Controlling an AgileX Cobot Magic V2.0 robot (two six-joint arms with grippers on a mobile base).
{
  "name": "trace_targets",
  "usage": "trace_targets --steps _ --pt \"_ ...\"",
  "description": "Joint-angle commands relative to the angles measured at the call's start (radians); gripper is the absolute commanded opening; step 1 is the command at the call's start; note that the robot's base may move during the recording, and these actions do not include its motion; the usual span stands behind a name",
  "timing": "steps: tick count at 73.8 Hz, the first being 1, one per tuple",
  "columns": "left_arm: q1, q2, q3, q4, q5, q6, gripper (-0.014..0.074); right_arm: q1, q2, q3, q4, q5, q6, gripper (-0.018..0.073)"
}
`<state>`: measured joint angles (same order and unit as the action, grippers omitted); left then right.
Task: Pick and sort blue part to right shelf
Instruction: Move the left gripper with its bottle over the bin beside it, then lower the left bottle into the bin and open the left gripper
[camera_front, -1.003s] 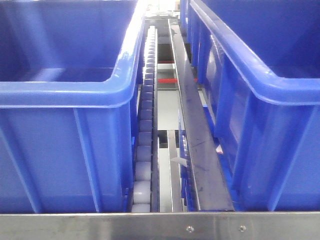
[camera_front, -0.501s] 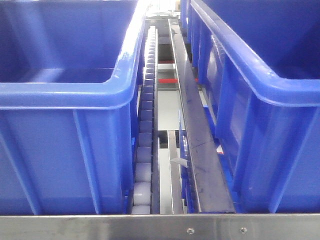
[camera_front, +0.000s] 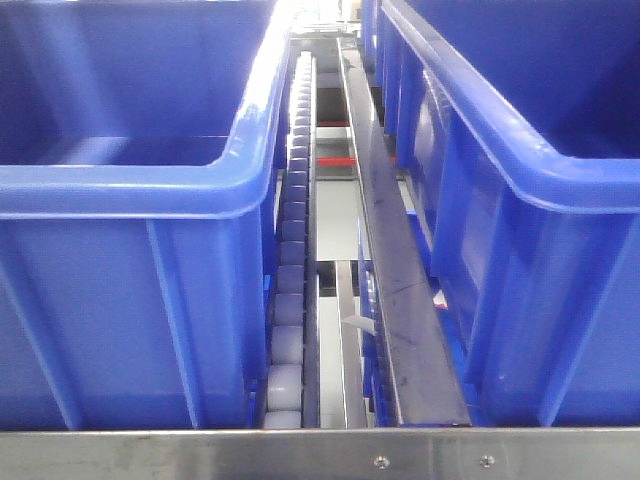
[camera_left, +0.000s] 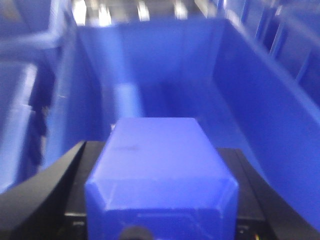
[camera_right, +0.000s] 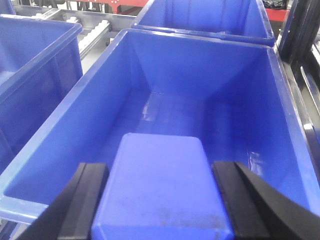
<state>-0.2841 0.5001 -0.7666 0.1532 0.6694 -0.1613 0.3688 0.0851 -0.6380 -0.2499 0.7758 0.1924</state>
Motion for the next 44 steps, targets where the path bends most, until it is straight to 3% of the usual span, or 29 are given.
trace_targets --steps 1,11,28,44 --pt "0.001 0.144 -0.088 -0.026 -0.093 -0.002 0.0294 -0.003 0.021 -0.021 -0.019 -0.105 -0.007 0.0251" --pt "0.001 0.383 -0.193 -0.083 -0.123 -0.002 0.0294 -0.003 0.021 -0.021 -0.019 -0.102 -0.007 0.0251" --pt "0.001 0.784 -0.387 -0.094 -0.152 -0.002 0.0294 -0.003 0.021 -0.021 -0.019 -0.096 -0.007 0.0251" --pt "0.003 1.118 -0.596 -0.096 0.0 -0.035 0.0294 -0.003 0.021 -0.021 -0.019 -0.075 -0.007 0.0251"
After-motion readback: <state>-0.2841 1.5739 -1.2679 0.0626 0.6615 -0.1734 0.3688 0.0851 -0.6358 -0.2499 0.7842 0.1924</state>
